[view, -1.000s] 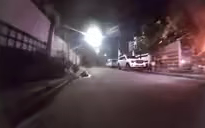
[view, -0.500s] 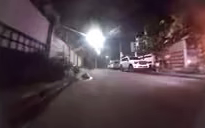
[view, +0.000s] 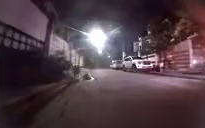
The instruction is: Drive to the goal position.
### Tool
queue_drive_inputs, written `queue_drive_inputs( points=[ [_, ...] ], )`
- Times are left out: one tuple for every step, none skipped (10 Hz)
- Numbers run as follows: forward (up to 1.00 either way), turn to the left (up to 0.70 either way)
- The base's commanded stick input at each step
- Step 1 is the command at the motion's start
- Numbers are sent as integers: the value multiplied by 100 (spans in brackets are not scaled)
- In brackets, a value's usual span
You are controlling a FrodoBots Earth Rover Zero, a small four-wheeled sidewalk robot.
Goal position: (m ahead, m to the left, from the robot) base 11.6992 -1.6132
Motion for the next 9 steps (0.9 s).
queue_drive_inputs(
  points=[
    [70, -2],
    [70, 0],
    [70, 0],
    [70, 0],
    [70, 0],
    [70, 0],
    [70, 0],
    [70, 0],
    [70, 0]
  ],
)
